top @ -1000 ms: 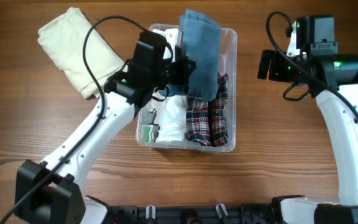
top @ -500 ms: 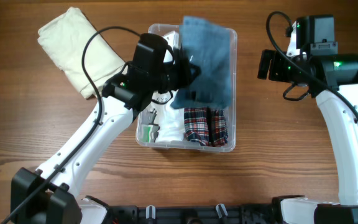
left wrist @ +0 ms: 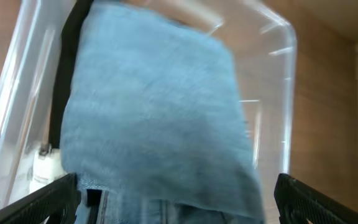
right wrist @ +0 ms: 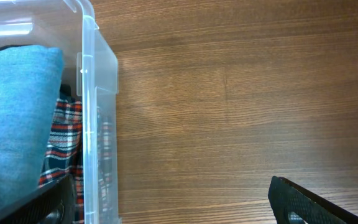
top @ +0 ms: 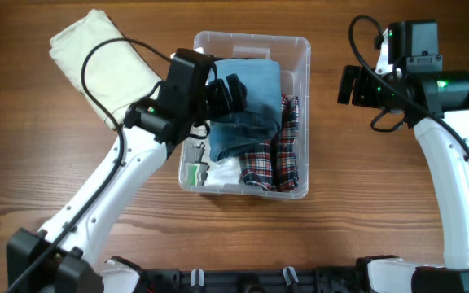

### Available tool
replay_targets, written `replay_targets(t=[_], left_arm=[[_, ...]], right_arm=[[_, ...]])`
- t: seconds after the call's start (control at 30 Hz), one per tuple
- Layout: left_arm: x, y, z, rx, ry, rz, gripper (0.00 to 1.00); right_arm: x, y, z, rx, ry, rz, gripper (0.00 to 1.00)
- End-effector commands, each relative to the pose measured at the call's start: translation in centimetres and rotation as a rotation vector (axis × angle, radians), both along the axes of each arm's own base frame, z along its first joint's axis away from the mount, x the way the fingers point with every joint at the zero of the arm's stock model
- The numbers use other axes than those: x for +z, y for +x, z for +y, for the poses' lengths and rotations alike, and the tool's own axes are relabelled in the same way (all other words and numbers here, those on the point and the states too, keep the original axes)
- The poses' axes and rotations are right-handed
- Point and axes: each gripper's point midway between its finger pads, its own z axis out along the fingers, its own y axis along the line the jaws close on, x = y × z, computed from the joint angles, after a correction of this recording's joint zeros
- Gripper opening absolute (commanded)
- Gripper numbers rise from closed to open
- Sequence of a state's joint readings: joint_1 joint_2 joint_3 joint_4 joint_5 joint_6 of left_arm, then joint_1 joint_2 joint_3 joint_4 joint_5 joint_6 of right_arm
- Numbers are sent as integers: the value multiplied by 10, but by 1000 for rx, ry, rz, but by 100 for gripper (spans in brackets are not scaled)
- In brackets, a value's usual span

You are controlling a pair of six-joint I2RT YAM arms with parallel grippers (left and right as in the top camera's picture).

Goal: Pack container
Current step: 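Release the denim and move the left gripper to the cream cloth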

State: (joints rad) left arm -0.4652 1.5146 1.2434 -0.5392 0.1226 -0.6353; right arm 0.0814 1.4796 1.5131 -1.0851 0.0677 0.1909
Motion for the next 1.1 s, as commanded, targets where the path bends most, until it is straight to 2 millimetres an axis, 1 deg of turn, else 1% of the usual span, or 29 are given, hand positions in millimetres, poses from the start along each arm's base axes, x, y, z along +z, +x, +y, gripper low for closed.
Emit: replay_targets(t=[0.0, 0.03, 0.07, 0.1, 0.13, 0.17, 0.2, 0.23, 0.27, 0.3, 0.33, 0.37, 0.4, 0.43, 0.47, 0.5, 0.53, 0.57, 0.6, 0.63, 0.67, 0.7, 0.73, 0.77, 0.87, 0.93, 0.97, 1.0, 1.07], left_arm=[[79, 7, -15, -171, 150, -340, 100], [87, 9, -15, -206, 251, -410, 99], [90, 9, -15, -247, 340, -461, 90], [89, 9, -14, -290, 423, -493, 77], [87, 8, -13, -316, 490, -508, 58], [82, 7, -9, -334, 554, -505, 23], [73, 7, -8, -351, 582, -483, 4], [63, 6, -7, -370, 599, -453, 4], [49, 5, -7, -389, 619, -409, 4], [30, 3, -7, -416, 638, -355, 4], [7, 1, -12, -462, 636, -293, 4], [-6, -2, -19, -500, 616, -259, 4], [-32, -8, -33, -548, 562, -186, 4], [-51, -16, -45, -579, 520, -124, 4], [-73, -29, -57, -621, 477, -47, 4], [-97, -49, -69, -654, 431, 63, 4], [-121, -73, -79, -670, 381, 196, 4], [-150, -110, -94, -689, 288, 389, 4], [-168, -134, -105, -721, 230, 504, 4], [-186, -157, -115, -770, 191, 597, 4], [-208, -170, -118, -777, 205, 659, 4], [-216, -172, -118, -779, 212, 673, 4], [-219, -172, -118, -778, 217, 673, 4], [-220, -167, -116, -769, 226, 659, 4], [-219, -141, -97, -695, 282, 618, 4], [-211, -126, -83, -641, 263, 621, 6], [-206, -118, -76, -615, 252, 618, 11], [-201, -111, -70, -595, 243, 611, 13], [-182, -97, -62, -584, 228, 555, 18]], right_arm=[[-3, 1, 1, -13, 23, 8, 100], [-3, 1, 1, -13, 23, 8, 100], [-3, 1, 1, -13, 23, 8, 100], [-3, 1, 1, -13, 23, 8, 100], [-3, 1, 1, -13, 23, 8, 100], [-2, 1, 1, -13, 23, 5, 100], [-2, 2, 1, -14, 24, 1, 100], [-1, 3, 0, -16, 24, -2, 100], [-1, 3, 0, -18, 24, -5, 100], [-1, 3, -2, -21, 25, -5, 100], [-1, 3, -2, -21, 25, -4, 100], [-1, 3, -2, -21, 25, -4, 100], [-1, 3, -2, -22, 24, -4, 100], [-1, 3, -2, -21, 24, -4, 100], [-1, 3, -2, -21, 23, -3, 100], [-1, 3, -2, -21, 23, -3, 100], [-1, 3, -2, -21, 23, -4, 100], [-1, 3, -2, -21, 23, -5, 100], [-1, 4, -2, -21, 24, -7, 100], [0, 4, -2, -21, 24, -10, 100], [-1, 4, -2, -21, 24, -9, 100], [-1, 4, -2, -21, 24, -7, 100], [-1, 4, -2, -21, 24, -5, 100], [-1, 4, -2, -21, 23, -5, 100], [-1, 3, -2, -21, 24, -3, 100], [-1, 3, -2, -21, 24, -2, 100], [-1, 3, -2, -21, 24, -2, 100], [-1, 3, -2, -21, 24, -2, 100], [-1, 3, -2, -21, 24, -2, 100]])
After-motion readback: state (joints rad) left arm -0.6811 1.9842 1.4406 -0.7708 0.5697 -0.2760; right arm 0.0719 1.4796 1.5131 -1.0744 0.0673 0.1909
